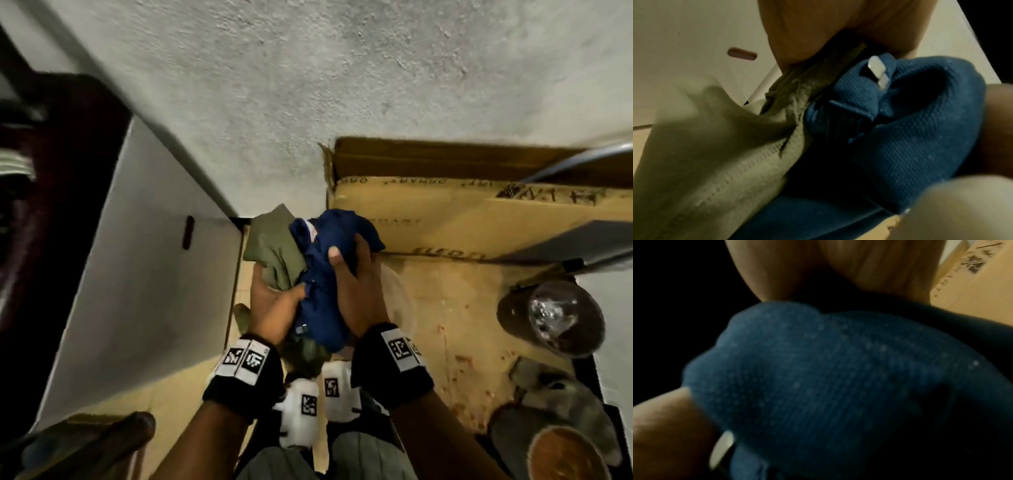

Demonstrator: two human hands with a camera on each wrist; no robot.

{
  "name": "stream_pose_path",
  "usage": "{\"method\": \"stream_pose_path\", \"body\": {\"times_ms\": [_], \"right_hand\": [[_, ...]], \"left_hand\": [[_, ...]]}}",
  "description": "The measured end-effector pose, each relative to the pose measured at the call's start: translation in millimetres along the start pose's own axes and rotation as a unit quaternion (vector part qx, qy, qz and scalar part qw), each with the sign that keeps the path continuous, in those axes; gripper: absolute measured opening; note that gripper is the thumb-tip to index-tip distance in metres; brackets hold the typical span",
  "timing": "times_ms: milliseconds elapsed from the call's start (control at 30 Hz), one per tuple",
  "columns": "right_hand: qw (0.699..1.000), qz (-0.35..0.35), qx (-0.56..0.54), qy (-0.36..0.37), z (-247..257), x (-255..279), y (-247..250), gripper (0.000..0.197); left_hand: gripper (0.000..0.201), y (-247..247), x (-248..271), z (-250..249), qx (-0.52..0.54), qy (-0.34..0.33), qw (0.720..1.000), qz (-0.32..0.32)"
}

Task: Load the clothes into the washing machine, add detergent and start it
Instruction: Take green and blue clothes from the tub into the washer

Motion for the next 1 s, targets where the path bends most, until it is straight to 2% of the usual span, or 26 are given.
{"method": "stream_pose_path", "body": {"times_ms": [33, 100, 167, 200, 300, 367, 533, 600, 667, 733, 867, 1000], "right_hand": [[1.000, 0.015, 0.008, 0.020, 18, -2, -3, 0.069], [0.997, 0.039, -0.057, 0.039, 34, -10, -6, 0.062], [0.987, 0.077, -0.133, 0.036, 62, -11, -8, 0.048], [0.981, 0.094, -0.165, 0.030, 78, -12, -9, 0.049], [0.974, 0.119, -0.187, 0.044, 121, -20, -12, 0.070], [0.961, 0.154, -0.219, 0.073, 153, -25, -19, 0.064], [0.926, 0.212, -0.275, 0.145, 231, -18, -45, 0.054], [0.923, 0.217, -0.271, 0.166, 253, -11, -57, 0.050], [0.917, 0.232, -0.269, 0.182, 272, -5, -72, 0.045], [0.908, 0.259, -0.261, 0.200, 292, 5, -93, 0.043], [0.893, 0.297, -0.252, 0.227, 336, 21, -142, 0.053], [0.873, 0.333, -0.264, 0.240, 387, 41, -190, 0.058]], "left_hand": [[0.063, 2, 11, -12, 0.017, -0.014, 1.000, -0.005], [0.067, -3, 18, -22, 0.046, -0.026, 0.999, 0.011], [0.058, 1, 37, -43, 0.082, -0.042, 0.996, 0.003], [0.052, 4, 49, -59, 0.103, -0.057, 0.993, -0.004], [0.031, 4, 73, -103, 0.139, -0.101, 0.985, 0.005], [0.026, 10, 87, -134, 0.138, -0.144, 0.980, 0.001], [0.031, 39, 130, -199, 0.163, -0.235, 0.958, 0.000], [0.040, 59, 143, -214, 0.183, -0.251, 0.950, -0.011], [0.048, 71, 155, -224, 0.198, -0.248, 0.948, 0.011], [0.048, 89, 166, -233, 0.208, -0.247, 0.946, 0.017], [0.046, 143, 186, -258, 0.181, -0.288, 0.939, -0.060], [0.023, 199, 211, -297, 0.120, -0.352, 0.918, -0.136]]}}
Point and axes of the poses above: each hand's wrist, its own x-axis away from the middle knuckle, its own y-axis out of the back of the hand, z = x × y, the point moved 8 cm from there along -x, towards the middle knuckle, and after that the axes turned 9 degrees about y, right-handed, at the moved point
